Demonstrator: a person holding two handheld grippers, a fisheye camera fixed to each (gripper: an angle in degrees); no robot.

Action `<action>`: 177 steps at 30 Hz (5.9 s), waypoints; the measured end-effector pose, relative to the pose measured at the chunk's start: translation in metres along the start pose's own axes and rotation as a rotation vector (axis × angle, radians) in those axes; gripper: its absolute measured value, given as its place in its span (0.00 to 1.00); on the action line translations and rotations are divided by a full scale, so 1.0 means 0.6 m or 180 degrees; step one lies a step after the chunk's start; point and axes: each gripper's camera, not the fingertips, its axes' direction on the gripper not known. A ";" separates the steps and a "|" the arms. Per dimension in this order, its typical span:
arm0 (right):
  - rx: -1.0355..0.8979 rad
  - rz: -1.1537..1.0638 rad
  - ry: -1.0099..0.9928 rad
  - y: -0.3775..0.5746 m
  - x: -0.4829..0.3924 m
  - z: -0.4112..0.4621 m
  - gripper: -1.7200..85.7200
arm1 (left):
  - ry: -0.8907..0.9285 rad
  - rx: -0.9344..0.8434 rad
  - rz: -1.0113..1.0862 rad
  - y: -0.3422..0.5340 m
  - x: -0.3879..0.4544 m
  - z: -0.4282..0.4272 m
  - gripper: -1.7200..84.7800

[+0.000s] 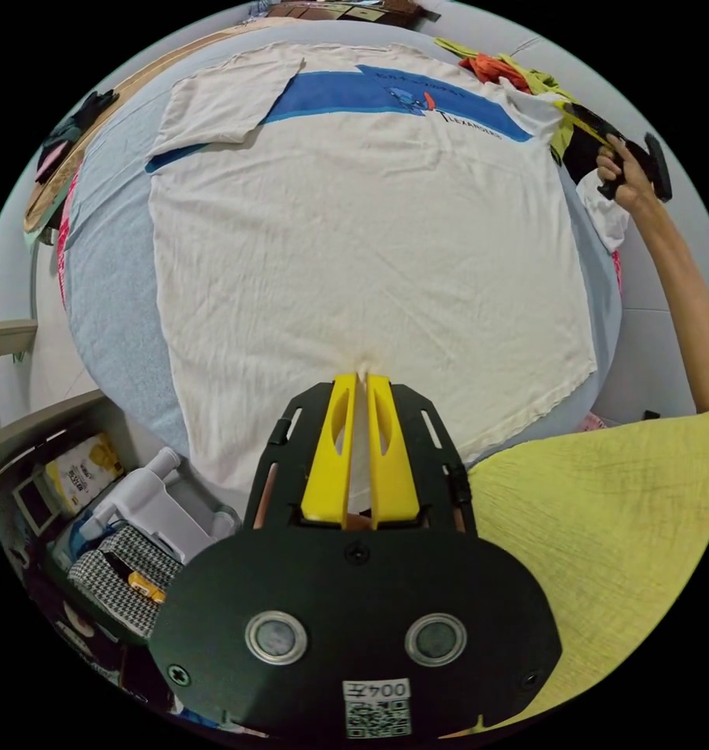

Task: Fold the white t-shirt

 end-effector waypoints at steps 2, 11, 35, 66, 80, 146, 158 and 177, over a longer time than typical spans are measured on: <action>-0.0264 -0.0644 0.0698 0.000 -0.127 0.065 0.04 | 0.0037 0.0013 -0.0010 -0.007 -0.001 0.001 0.03; -0.0514 -0.0808 0.1284 0.019 -0.287 0.196 0.11 | 0.0075 0.0043 0.0125 -0.040 0.008 0.008 0.03; -0.2029 0.0156 -0.0309 0.216 -0.229 0.245 0.01 | -0.0276 0.0986 0.1822 -0.705 0.440 -0.106 0.13; -0.2210 -0.0148 -0.0068 0.192 -0.241 0.300 0.01 | -0.0130 0.1284 0.0521 -0.880 0.318 -0.046 0.08; -0.1754 -0.0481 0.0303 0.237 -0.266 0.273 0.01 | -0.0281 0.1255 0.2033 -0.661 0.365 0.038 0.11; -0.0692 -0.0541 -0.0145 -0.304 0.190 0.478 0.14 | -0.0554 0.1386 0.1366 -0.752 0.211 -0.027 0.12; -0.0701 -0.0464 0.0378 -0.298 0.225 0.422 0.17 | -0.0011 0.1389 0.1040 -0.716 0.130 -0.075 0.15; -0.0882 0.0114 -0.0379 0.190 0.021 0.121 0.10 | 0.0042 0.0759 0.0940 -0.174 0.049 -0.076 0.13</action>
